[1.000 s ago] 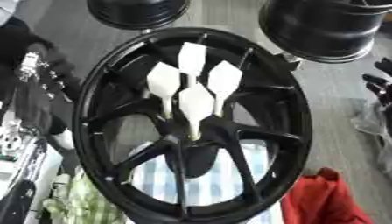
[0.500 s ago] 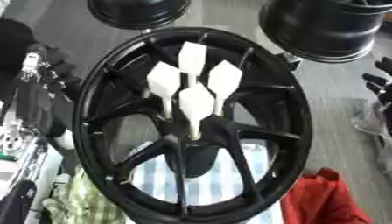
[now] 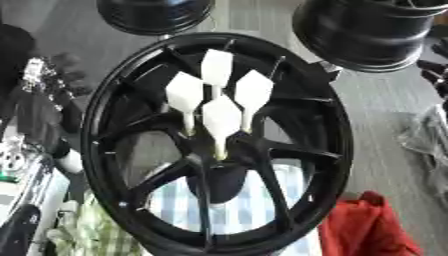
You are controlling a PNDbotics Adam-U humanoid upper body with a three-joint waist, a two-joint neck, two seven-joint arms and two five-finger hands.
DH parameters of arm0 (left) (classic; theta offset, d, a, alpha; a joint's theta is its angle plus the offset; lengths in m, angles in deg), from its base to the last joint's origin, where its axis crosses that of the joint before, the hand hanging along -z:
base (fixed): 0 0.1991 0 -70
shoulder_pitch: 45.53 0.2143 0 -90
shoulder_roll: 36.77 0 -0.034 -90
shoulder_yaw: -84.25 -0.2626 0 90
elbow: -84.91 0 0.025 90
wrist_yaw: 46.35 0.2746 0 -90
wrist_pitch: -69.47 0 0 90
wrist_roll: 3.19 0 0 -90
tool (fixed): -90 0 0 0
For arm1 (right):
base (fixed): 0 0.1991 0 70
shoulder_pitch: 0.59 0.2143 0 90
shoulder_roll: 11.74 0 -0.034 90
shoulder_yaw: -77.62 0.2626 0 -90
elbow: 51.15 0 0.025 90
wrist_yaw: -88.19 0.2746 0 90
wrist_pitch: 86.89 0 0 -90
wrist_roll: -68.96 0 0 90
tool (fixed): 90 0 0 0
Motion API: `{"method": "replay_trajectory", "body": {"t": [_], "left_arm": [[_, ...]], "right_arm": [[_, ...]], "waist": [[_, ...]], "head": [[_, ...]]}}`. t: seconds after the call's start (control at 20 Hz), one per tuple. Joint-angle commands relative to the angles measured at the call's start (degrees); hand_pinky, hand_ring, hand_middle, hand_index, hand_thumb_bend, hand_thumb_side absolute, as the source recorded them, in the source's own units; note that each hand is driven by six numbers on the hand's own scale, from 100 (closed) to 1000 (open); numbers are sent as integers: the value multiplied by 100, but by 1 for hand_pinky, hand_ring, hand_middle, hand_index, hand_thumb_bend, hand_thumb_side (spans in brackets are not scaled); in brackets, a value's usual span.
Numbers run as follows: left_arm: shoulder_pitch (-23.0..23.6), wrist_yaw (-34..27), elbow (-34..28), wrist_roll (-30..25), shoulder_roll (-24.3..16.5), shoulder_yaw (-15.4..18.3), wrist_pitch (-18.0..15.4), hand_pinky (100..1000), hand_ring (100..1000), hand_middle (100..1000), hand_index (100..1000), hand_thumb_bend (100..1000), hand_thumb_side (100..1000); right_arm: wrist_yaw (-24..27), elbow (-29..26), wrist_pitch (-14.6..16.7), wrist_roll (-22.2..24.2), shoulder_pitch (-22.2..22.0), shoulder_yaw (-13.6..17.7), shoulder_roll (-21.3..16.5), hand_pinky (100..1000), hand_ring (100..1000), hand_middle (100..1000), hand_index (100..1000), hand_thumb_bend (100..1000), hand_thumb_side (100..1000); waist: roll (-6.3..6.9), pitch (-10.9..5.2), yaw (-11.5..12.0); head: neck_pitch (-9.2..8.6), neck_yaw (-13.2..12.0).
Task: Pull the pin out of the wheel hub.
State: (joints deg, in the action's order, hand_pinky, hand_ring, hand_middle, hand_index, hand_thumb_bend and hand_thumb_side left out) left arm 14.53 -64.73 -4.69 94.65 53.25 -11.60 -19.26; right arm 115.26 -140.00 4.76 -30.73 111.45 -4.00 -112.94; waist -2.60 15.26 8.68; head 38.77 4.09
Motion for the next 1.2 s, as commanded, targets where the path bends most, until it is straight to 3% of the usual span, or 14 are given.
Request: {"method": "replay_trajectory", "body": {"t": [0.05, 0.3, 0.65, 0.85, 1.2], "left_arm": [[-137, -70, -183, -32, -268, -8, -16, 692, 773, 778, 789, 107, 825], [-125, -133, -237, -50, -367, -42, 5, 691, 773, 778, 789, 107, 826], [-20, -143, -243, -9, -528, -37, 49, 689, 773, 777, 788, 106, 836], [11, -134, -275, 23, -583, -40, 88, 690, 774, 777, 788, 100, 841], [-17, -8, -363, 40, -833, -54, 81, 691, 777, 779, 787, 100, 831]], "right_arm": [[69, -66, 15, 113, 189, -77, -473, 916, 769, 850, 836, 100, 714], [-106, -202, -24, 537, 535, -363, -1093, 914, 774, 847, 837, 100, 643], [-819, -267, -96, 1806, 1203, -951, -2078, 906, 782, 836, 840, 100, 514], [-1124, -290, 51, 2476, 1560, -1115, -2396, 905, 788, 834, 840, 100, 450], [-1651, -393, 596, 3740, 1953, -1448, -3004, 901, 804, 823, 840, 100, 337]], "waist": [[7, -177, -10], [-33, -233, -22], [-83, -233, 3], [-104, -184, 19], [-154, -68, 82]], "head": [[58, -1], [95, 20], [119, 63], [68, 127], [47, 293]]}}
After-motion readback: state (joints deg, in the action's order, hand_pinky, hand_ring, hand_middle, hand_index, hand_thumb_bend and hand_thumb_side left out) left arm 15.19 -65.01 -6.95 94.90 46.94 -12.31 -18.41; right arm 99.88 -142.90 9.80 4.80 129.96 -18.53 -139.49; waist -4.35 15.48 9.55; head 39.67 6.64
